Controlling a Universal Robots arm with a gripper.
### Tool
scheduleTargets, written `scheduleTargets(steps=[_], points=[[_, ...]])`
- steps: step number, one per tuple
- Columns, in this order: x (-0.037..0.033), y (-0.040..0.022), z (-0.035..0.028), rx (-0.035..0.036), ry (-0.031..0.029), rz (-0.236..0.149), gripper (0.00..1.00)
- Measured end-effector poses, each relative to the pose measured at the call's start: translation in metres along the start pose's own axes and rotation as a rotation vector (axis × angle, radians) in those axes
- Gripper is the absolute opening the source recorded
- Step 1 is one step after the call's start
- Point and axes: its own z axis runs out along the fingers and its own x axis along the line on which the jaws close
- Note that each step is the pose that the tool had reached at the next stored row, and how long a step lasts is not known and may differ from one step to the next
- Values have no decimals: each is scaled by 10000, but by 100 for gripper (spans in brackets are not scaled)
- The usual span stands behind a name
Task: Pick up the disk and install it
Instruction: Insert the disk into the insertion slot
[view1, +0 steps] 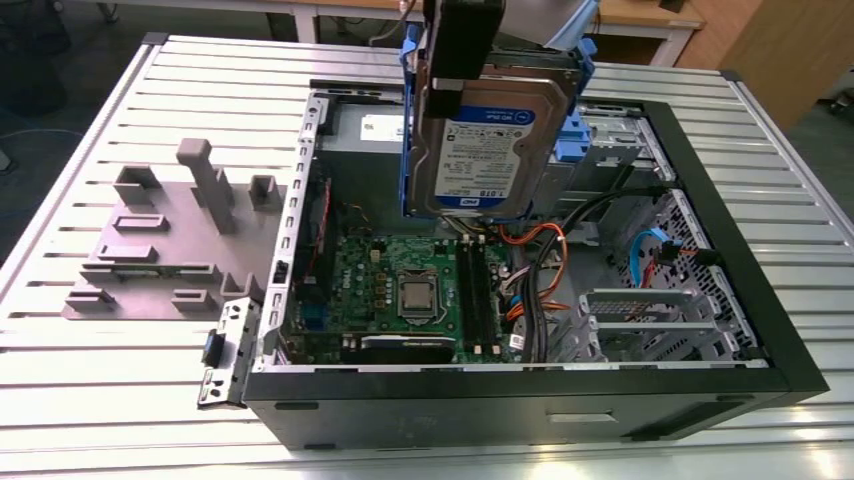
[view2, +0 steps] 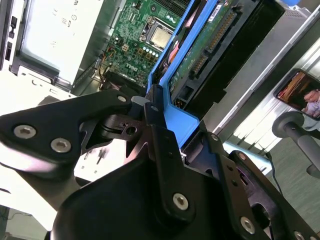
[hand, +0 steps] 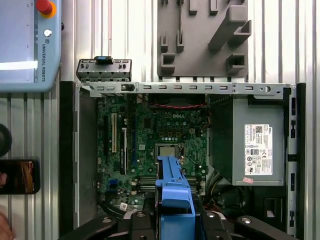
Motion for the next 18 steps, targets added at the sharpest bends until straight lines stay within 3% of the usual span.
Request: scheduleTargets(steps=[3,18], points=[[76,-1,1,0,1,1,36],[83,-13,2,1,-1,-1,36]])
